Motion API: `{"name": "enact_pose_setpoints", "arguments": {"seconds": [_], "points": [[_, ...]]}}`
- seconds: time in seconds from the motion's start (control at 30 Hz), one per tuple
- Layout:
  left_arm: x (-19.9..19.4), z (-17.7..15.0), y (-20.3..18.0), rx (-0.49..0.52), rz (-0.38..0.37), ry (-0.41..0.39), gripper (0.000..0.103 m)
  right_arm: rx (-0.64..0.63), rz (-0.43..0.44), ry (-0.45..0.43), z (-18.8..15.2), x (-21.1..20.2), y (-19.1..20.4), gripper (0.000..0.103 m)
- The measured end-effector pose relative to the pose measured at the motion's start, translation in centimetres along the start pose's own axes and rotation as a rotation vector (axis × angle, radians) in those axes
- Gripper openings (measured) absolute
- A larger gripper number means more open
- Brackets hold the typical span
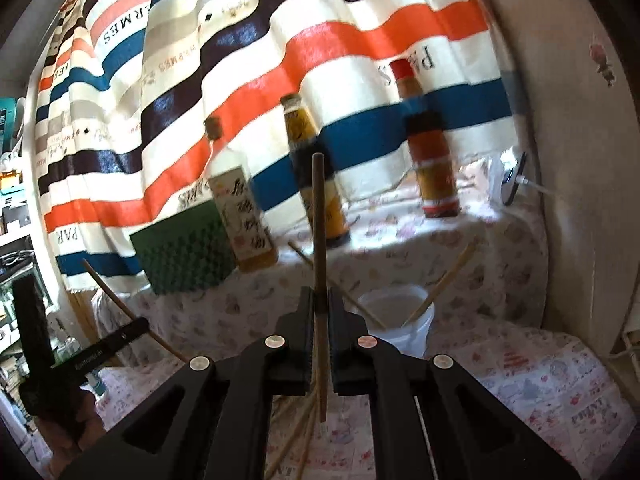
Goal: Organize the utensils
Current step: 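Lift the chopsticks upright and carry them over the white cup, opening the left tool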
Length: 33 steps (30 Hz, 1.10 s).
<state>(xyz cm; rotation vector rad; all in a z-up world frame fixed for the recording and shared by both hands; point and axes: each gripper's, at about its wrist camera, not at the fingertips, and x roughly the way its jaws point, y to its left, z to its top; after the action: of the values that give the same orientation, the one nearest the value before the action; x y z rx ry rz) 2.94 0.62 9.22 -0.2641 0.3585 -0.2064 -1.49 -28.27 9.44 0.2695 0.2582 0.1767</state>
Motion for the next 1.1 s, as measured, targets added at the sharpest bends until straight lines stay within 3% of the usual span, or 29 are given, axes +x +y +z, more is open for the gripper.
{"name": "enact_pose_setpoints", "arguments": {"seconds": [0.23, 0.37, 0.47, 0.57, 0.7, 0.87, 1.1], "points": [[-1.0, 4.4, -5.1, 0.046, -0.097, -0.117, 0.006, -0.015, -0.027, -0.096, 5.5, -0.3, -1.2, 0.007], [0.8, 5.1, -8.5, 0.076, -0.128, -0.089, 0.006, -0.002, -0.041, -0.121, 7.6, 0.8, -2.5, 0.007], [2.5, 4.6, -11.1, 0.133, -0.131, -0.078, 0.006, 0.013, -0.099, -0.158, 8.0, 1.7, -3.6, 0.007], [4.4, 4.1, -12.7, 0.115, -0.145, -0.049, 0.006, 0.01, -0.102, -0.159, 7.8, 2.9, -4.4, 0.007], [6.9, 3.2, -13.7, 0.062, -0.145, -0.015, 0.006, -0.028, -0.127, -0.14, 7.5, 4.4, -4.5, 0.007], [9.4, 1.7, -14.9, 0.074, -0.143, 0.029, 0.006, 0.011, -0.114, -0.056, 7.2, 6.0, -5.5, 0.007], [11.8, -0.7, -15.6, 0.076, -0.185, 0.162, 0.006, 0.01, -0.108, 0.068, 6.7, 8.3, -6.3, 0.007]]}}
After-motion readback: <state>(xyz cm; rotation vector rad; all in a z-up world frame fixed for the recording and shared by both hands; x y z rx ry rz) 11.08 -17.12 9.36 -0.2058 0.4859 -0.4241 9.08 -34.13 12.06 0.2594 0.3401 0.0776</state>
